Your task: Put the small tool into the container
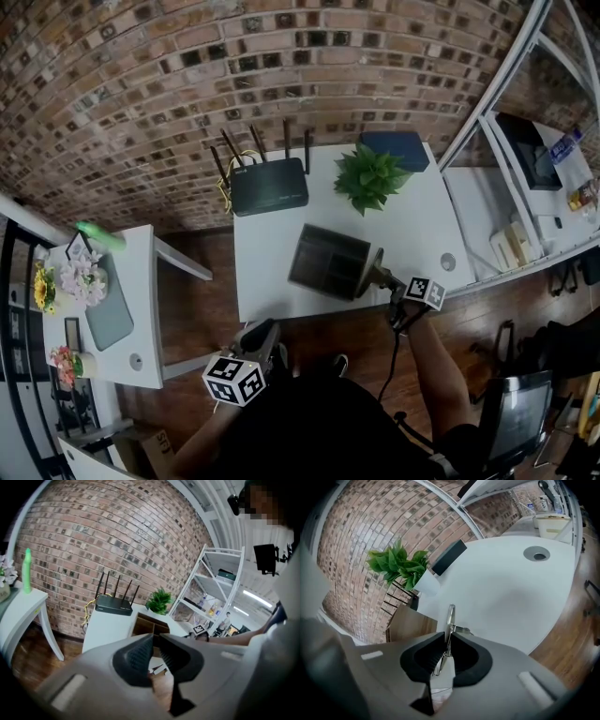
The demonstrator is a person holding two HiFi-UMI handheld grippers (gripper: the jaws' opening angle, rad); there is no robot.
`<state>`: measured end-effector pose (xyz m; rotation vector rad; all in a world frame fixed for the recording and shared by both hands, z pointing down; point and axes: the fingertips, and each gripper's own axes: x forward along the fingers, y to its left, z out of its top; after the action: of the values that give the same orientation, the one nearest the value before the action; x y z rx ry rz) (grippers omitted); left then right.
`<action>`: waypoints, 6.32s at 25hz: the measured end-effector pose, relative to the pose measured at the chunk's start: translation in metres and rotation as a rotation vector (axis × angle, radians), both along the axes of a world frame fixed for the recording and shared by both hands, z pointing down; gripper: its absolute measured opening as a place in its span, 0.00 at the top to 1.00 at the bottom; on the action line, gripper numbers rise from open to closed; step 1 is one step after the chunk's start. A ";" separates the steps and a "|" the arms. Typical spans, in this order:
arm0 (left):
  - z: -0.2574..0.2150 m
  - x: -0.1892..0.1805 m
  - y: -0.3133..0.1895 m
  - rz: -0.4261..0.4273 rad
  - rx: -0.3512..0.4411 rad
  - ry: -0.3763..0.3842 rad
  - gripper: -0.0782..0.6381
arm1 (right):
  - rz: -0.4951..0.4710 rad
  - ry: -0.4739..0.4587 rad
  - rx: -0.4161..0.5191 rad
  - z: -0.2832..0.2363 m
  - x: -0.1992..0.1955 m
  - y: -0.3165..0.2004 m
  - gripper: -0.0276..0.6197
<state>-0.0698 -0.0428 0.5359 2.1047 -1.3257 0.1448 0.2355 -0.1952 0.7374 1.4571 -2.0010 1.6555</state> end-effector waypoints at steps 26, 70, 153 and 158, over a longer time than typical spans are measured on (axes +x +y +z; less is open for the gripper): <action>-0.003 0.032 -0.006 0.158 0.015 0.045 0.85 | 0.146 -0.014 0.407 -0.150 0.018 0.040 0.93; -0.002 -0.012 -0.001 0.040 0.001 0.034 0.85 | -0.439 0.536 0.948 -0.194 -0.162 0.008 0.93; 0.012 0.058 0.007 0.491 -0.024 0.092 0.86 | 0.040 0.384 0.612 -0.216 -0.106 0.171 0.94; -0.009 0.070 0.007 0.455 0.032 0.069 0.86 | -0.033 0.340 0.654 -0.221 -0.118 0.170 0.94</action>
<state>-0.0002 -0.0362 0.5269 2.3852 -0.7954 0.2391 0.1170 -0.0250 0.5167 1.7226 -2.4378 0.6751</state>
